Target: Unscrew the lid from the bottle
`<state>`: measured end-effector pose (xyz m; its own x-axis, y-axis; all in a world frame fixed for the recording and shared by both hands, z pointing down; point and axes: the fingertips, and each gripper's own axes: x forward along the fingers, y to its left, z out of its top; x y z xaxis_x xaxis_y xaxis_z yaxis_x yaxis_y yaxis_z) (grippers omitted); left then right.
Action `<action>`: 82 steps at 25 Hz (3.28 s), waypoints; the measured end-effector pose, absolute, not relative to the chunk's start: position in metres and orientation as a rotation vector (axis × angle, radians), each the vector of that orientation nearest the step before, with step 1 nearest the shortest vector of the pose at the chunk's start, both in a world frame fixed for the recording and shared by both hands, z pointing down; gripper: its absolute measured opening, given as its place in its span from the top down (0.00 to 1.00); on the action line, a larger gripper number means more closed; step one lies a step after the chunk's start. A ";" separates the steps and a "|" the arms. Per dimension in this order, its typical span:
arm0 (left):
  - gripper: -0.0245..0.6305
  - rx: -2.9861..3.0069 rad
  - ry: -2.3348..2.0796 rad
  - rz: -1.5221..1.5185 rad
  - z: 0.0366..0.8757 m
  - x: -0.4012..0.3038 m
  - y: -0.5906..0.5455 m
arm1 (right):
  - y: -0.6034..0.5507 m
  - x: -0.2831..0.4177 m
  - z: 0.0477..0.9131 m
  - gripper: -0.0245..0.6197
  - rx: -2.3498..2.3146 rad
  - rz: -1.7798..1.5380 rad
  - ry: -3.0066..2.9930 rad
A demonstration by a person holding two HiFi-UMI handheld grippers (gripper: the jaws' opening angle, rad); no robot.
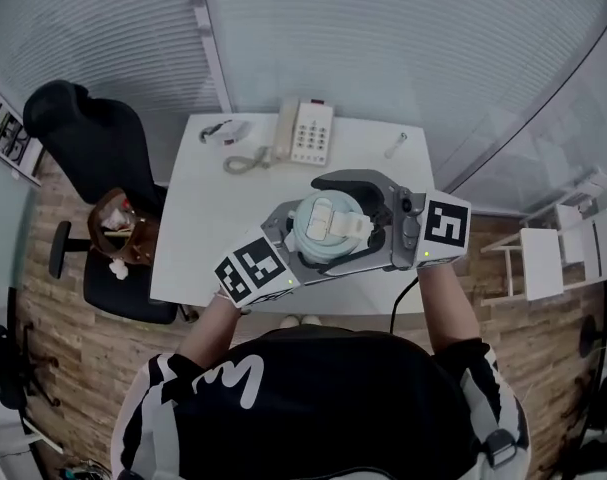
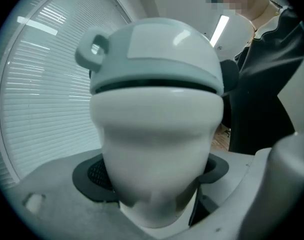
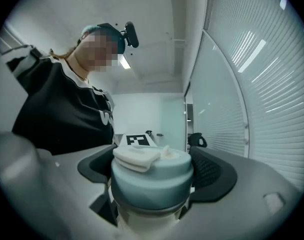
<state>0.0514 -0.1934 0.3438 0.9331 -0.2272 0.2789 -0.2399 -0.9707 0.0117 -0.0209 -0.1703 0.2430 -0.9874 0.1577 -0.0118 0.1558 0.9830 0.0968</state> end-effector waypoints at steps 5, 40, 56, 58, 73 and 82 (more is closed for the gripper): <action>0.28 3.062 -0.183 0.409 0.344 0.063 -0.170 | -0.145 -0.015 0.238 0.25 0.601 0.008 3.063; 0.28 2.920 -0.852 0.254 0.336 0.006 -0.232 | -0.187 -0.023 0.217 0.24 -0.682 -0.080 2.840; 0.28 2.906 -0.981 0.326 0.343 0.012 -0.228 | -0.194 -0.040 0.239 0.25 -0.822 0.074 2.960; 0.28 2.923 -0.911 0.316 0.342 0.015 -0.224 | -0.191 -0.039 0.238 0.24 -0.720 0.068 2.970; 0.28 3.085 -0.463 0.392 0.344 0.032 -0.183 | -0.149 -0.028 0.238 0.24 0.298 0.072 3.079; 0.28 3.048 -0.279 0.418 0.354 0.038 -0.172 | -0.145 -0.024 0.245 0.24 0.696 0.043 3.100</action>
